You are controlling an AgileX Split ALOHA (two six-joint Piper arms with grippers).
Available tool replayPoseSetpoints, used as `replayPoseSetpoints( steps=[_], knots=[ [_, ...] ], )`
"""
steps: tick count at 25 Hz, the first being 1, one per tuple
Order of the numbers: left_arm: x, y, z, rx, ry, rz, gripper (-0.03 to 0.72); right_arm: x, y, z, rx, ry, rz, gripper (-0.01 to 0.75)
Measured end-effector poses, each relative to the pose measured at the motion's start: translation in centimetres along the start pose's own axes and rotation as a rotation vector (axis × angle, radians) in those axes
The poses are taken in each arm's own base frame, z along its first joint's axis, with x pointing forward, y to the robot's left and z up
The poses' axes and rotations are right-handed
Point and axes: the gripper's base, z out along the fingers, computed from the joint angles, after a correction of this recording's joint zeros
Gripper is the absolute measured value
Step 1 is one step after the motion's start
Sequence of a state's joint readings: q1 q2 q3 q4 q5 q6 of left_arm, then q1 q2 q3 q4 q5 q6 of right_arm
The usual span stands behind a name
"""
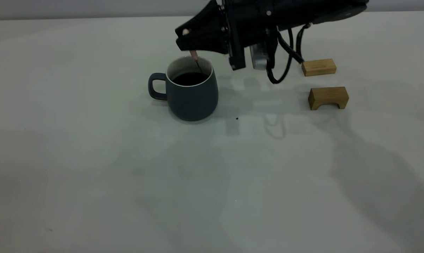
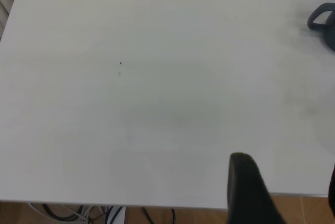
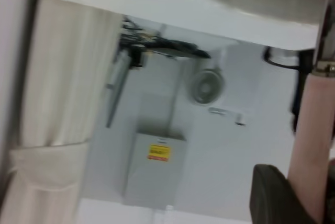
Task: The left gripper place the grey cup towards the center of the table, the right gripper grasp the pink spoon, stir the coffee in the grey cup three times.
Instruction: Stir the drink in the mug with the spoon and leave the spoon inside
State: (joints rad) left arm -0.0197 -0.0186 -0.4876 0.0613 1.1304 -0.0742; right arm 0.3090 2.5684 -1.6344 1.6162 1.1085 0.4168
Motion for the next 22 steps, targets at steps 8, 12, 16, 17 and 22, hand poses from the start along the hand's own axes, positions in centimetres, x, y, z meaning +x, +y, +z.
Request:
replayPoseSetpoints(
  steps=[8,12,16,17,22],
  knots=[
    [0.0,0.0,0.0,0.000,0.000,0.000,0.446,0.4,-0.8,1.6,0.040,-0.037,-0.092,0.145],
    [0.0,0.0,0.0,0.000,0.000,0.000,0.446,0.2,-0.5,1.5,0.015,-0.056,-0.209,0.145],
    [0.0,0.0,0.0,0.000,0.000,0.000,0.446,0.1,-0.5,1.5,0.020,-0.056,-0.274,0.147],
    [0.0,0.0,0.0,0.000,0.000,0.000,0.446,0.1,-0.6,1.5,0.025,-0.056,-0.283,0.155],
    [0.0,0.0,0.0,0.000,0.000,0.000,0.446,0.2,-1.0,1.3,0.072,-0.037,-0.313,0.281]
  ],
)
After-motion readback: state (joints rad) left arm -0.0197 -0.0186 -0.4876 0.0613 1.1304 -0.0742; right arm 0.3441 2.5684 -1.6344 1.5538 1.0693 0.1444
